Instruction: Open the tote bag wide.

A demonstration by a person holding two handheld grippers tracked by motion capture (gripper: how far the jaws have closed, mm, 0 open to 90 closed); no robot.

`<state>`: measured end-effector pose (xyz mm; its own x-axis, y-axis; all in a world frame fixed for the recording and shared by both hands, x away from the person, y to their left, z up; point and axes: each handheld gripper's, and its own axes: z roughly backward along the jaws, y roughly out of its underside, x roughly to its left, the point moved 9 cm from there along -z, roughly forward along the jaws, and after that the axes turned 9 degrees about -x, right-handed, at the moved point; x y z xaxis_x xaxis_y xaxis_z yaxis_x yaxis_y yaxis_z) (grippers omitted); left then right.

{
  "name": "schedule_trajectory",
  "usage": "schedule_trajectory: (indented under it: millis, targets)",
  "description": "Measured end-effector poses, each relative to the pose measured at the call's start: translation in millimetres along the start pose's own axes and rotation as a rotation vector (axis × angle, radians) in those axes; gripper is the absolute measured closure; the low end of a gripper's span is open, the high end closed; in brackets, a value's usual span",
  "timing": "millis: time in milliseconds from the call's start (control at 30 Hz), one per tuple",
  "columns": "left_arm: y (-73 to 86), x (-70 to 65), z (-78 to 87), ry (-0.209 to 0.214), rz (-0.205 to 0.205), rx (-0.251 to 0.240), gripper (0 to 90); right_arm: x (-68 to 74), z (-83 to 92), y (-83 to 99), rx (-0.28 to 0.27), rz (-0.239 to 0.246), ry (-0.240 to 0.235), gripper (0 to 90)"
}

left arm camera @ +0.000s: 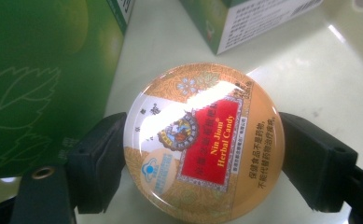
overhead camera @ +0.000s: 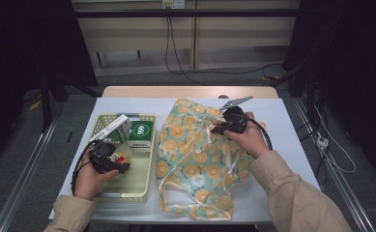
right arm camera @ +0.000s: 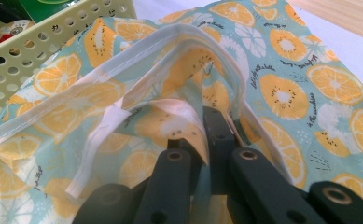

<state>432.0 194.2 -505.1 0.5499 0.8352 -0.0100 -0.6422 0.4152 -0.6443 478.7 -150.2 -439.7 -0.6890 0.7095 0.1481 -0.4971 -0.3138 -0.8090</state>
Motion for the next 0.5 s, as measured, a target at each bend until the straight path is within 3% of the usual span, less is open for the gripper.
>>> schedule_trajectory:
  millis: [167, 300, 500]
  targets:
    - [-22.4, -9.4, 13.1, 0.050, 0.043, -0.082, 20.3, -2.2, -0.7, 2.1, 0.006, -0.008, 0.004, 88.4]
    - [-48.3, -24.6, 31.0, 0.095, 0.021, -0.136, 20.4, -3.6, -1.1, 2.1, 0.006, -0.010, 0.006, 88.4]
    - [-82.3, -61.4, 50.9, 0.172, -0.032, -0.212, 20.4, -5.3, -1.4, 2.9, 0.008, -0.017, 0.007, 88.5]
